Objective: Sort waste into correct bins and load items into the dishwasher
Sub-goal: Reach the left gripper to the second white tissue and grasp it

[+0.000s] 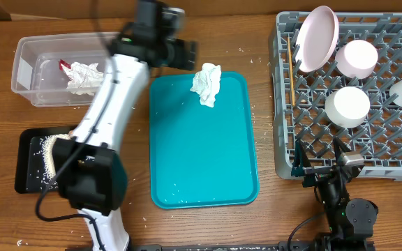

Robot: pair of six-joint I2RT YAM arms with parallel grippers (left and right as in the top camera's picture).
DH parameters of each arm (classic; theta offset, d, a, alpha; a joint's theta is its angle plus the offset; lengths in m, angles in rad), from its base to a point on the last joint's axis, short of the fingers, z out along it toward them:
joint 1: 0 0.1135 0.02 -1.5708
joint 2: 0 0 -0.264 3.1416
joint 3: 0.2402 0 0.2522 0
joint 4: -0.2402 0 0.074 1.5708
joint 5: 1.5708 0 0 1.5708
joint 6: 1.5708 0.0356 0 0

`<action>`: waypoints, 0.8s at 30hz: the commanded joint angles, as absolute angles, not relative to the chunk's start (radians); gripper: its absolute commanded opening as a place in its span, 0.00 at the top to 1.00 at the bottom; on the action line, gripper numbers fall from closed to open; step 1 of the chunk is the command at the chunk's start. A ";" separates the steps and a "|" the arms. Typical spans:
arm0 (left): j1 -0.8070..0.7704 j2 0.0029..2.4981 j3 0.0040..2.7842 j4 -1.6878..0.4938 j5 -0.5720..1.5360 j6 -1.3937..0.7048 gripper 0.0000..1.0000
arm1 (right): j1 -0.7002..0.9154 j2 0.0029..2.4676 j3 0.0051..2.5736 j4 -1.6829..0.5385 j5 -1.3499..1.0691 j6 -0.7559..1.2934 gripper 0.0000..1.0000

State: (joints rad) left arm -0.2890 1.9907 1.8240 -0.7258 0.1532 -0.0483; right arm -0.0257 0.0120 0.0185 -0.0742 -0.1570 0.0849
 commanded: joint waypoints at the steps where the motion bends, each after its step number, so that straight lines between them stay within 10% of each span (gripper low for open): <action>1: -0.350 2.078 1.823 -0.691 0.109 0.005 0.02 | -0.028 0.003 0.008 -0.069 -0.159 0.081 0.00; 24: -0.433 2.275 1.828 -0.674 -0.007 0.004 0.23 | -0.028 0.003 0.008 -0.069 -0.159 0.081 0.00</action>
